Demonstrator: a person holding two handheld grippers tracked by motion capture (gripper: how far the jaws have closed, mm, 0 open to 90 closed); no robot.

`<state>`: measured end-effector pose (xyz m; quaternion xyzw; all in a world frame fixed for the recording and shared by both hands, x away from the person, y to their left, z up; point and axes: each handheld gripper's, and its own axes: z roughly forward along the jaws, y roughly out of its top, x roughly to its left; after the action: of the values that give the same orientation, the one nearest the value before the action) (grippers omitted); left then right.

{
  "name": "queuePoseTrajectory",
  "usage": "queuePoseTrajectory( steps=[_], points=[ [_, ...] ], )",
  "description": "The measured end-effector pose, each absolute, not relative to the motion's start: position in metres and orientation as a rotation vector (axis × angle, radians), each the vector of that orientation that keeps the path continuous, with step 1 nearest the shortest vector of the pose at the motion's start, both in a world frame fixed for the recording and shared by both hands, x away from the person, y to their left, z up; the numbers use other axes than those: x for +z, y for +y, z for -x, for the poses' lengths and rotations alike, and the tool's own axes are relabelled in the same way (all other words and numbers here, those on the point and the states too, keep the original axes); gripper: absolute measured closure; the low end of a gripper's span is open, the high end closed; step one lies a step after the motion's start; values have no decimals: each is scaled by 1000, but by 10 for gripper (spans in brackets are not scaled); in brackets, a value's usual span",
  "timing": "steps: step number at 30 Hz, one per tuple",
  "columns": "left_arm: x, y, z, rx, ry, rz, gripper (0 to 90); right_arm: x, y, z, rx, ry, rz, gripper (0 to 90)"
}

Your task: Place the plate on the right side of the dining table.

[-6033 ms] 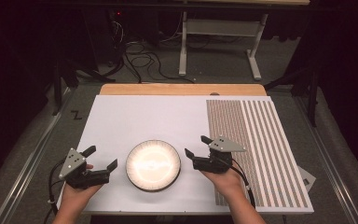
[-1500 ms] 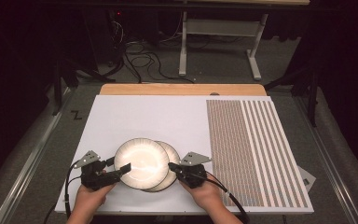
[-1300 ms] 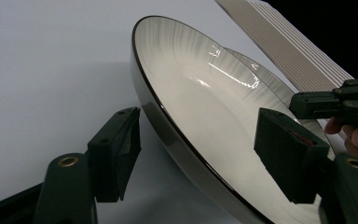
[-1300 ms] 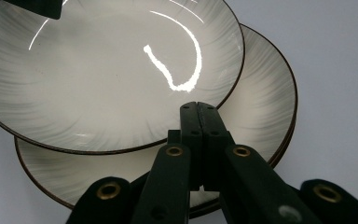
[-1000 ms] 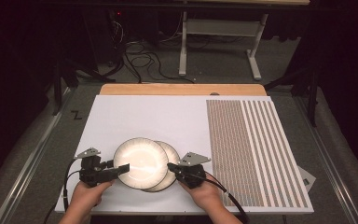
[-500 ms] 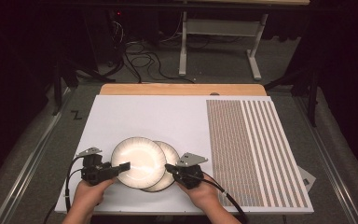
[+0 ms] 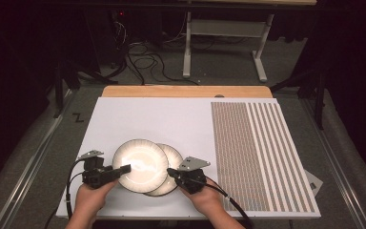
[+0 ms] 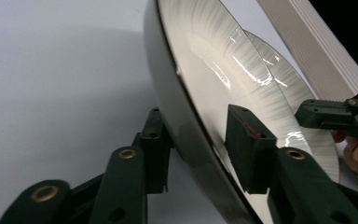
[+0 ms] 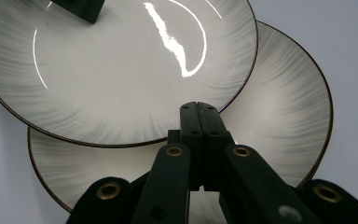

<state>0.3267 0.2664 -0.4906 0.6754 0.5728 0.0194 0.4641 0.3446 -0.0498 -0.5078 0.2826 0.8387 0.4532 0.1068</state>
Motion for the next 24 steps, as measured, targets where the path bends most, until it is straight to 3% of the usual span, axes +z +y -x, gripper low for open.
queuePoseTrajectory(
  steps=[24],
  points=[
    [-479, 259, -326, 71, 1383, -1612, 756, -506, -51, -344, 1336, 2460, -817, 900]
  ],
)
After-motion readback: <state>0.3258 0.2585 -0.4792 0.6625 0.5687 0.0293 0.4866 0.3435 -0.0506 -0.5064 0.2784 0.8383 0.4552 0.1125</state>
